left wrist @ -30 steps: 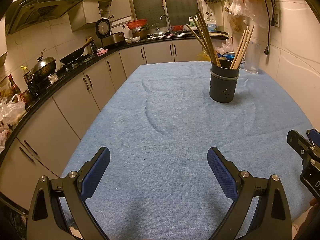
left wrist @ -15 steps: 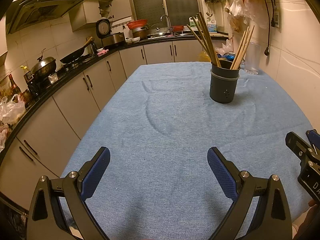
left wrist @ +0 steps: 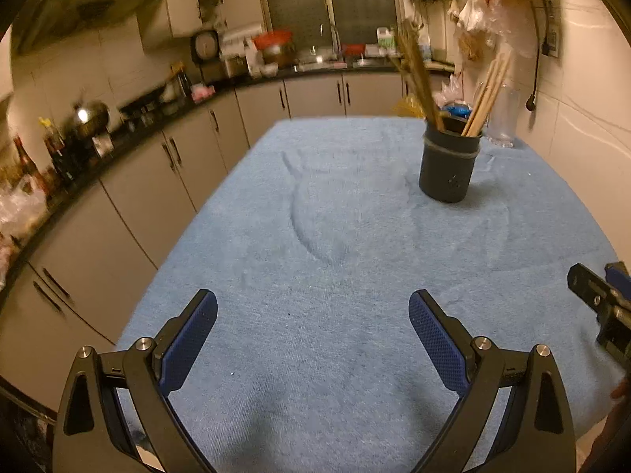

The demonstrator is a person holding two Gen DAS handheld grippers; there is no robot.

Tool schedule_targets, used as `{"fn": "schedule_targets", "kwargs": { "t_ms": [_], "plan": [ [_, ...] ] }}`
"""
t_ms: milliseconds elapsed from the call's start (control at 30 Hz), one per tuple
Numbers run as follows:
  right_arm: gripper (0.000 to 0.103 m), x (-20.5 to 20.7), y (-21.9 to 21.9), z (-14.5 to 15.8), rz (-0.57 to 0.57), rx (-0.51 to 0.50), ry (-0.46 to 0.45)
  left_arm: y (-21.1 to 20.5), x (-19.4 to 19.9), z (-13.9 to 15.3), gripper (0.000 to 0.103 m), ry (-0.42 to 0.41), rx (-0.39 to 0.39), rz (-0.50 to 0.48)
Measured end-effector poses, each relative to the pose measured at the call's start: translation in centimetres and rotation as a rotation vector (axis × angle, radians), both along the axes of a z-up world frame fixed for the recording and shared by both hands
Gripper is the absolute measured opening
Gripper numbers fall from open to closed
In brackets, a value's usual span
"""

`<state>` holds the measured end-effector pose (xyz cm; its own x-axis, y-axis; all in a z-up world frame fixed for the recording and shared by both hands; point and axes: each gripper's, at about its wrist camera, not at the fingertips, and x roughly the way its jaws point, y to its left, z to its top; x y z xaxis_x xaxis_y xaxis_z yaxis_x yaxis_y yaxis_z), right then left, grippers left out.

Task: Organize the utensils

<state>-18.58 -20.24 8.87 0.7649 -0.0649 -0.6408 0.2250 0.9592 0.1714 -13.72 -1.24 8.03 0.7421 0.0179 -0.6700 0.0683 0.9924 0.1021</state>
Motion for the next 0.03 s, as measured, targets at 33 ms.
{"fn": "schedule_targets", "kwargs": {
  "t_ms": [33],
  "plan": [
    [0.083,0.91,-0.91,-0.36,-0.009,0.021,0.036,0.58,0.76,-0.29,0.097,0.013,-0.008,0.008]
  ]
}}
